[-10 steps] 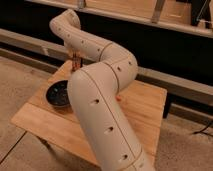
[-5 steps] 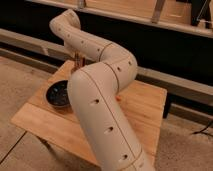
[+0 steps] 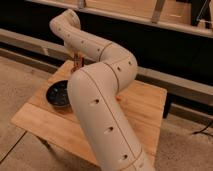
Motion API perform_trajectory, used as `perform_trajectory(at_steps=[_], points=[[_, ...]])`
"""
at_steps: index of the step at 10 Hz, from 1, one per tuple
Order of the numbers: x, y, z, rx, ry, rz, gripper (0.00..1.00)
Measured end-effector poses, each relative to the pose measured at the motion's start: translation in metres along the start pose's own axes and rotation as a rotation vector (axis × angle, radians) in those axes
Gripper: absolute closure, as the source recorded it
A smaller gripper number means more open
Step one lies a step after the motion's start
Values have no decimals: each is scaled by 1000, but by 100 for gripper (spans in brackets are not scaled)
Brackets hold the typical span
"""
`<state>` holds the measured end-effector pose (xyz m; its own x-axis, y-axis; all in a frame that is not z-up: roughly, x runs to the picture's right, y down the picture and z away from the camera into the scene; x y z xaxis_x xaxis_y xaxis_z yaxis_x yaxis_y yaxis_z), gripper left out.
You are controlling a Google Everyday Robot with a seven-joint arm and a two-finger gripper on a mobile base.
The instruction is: Place the eraser in the ceramic cup
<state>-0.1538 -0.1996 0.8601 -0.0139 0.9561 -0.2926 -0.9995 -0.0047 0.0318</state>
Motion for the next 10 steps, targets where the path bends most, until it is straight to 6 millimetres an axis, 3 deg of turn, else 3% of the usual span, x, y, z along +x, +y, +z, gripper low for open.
perform_trajectory(at_steps=[7,8,9,10], points=[[0,0,0,0,0,1,56],[0,0,0,0,0,1,59],[0,0,0,0,0,1,72],[0,0,0,0,0,1,78]])
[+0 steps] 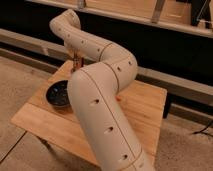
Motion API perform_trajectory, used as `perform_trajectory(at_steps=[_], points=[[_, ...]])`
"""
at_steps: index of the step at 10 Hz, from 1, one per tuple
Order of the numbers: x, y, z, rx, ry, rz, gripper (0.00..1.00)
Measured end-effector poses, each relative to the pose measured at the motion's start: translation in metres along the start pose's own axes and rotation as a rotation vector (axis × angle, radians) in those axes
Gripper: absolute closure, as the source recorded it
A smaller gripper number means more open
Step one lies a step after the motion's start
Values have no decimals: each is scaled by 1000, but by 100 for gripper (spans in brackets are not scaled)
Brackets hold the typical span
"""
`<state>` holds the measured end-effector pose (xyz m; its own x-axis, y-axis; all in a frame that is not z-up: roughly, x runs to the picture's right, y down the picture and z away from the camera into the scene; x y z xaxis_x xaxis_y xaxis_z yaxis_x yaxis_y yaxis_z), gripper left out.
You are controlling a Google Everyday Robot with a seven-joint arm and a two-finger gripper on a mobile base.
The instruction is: Place the eraser in the ceramic cup
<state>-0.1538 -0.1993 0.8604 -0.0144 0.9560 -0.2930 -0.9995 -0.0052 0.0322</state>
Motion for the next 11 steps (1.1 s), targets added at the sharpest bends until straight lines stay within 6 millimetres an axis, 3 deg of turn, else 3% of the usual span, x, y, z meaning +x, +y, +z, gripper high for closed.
perform_trajectory(at_steps=[2,7,11], points=[[0,0,0,0,0,0,73],[0,0,0,0,0,0,23],[0,0,1,0,1,0,20]])
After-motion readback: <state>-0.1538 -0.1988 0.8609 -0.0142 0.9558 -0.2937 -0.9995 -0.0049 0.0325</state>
